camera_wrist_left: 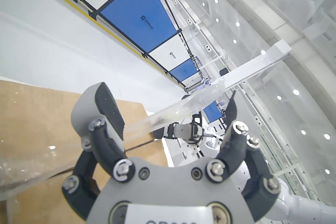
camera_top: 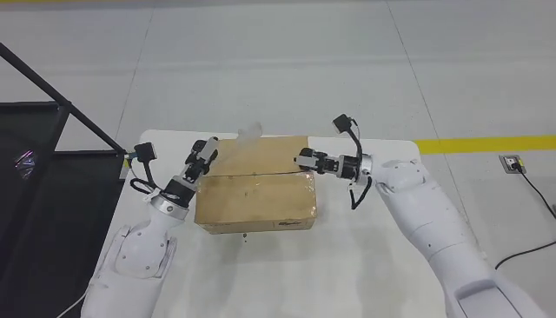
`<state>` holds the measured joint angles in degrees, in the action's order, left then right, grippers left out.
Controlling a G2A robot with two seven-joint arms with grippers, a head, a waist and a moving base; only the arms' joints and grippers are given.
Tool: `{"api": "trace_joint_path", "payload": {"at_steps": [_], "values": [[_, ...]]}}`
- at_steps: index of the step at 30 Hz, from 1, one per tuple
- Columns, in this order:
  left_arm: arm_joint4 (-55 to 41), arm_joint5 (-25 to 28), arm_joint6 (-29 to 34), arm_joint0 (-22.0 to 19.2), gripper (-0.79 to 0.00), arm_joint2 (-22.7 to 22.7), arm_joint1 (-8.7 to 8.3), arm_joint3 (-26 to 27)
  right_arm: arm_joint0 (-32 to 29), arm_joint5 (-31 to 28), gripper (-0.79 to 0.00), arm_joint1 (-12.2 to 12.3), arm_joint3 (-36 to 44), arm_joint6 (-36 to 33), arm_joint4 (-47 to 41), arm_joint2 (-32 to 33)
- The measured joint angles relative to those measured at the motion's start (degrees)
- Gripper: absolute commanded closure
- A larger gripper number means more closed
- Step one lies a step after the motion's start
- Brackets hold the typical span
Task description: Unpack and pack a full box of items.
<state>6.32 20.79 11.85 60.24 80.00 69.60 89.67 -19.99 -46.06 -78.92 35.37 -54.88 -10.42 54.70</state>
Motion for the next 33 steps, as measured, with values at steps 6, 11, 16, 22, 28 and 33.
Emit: {"api": "trace_joint_path", "payload": {"at_steps": [6, 11, 16, 22, 28, 33], "values": [[-0.8, -0.51, 1.49, -1.02, -0.785, -0.25, 0.08, -1.46, -1.25, -0.31, -0.785, -0.17, 4.27, -0.39, -1.07, -0.44], [-0.53, -0.76, 2.03, -1.52, -0.785, -0.69, 0.17, -2.4, -0.55, 3.41, -0.785, -0.34, 4.71, -4.91, -7.61, 0.02], [-0.68, -0.79, 2.25, -1.96, -0.785, -1.01, 0.28, -3.1, 0.9, 8.08, -0.785, -0.8, 3.78, -8.32, -10.12, -0.59], [-0.84, -0.71, 2.25, -2.1, -0.785, -1.13, 0.37, -3.45, 1.49, 7.8, -0.785, -0.57, 1.92, -6.84, -8.38, -0.16], [-0.85, -0.48, 2.51, -2.38, -0.785, -1.38, 0.46, -3.77, 1.12, 11.52, -0.785, 0.62, 2.56, -6.46, -5.94, 1.32], [-0.84, -0.35, 2.57, -2.6, -0.785, -1.57, 0.55, -4.06, -1.56, 12.84, -0.785, 2.38, 5.96, -8.55, -7.45, 4.62]]}}
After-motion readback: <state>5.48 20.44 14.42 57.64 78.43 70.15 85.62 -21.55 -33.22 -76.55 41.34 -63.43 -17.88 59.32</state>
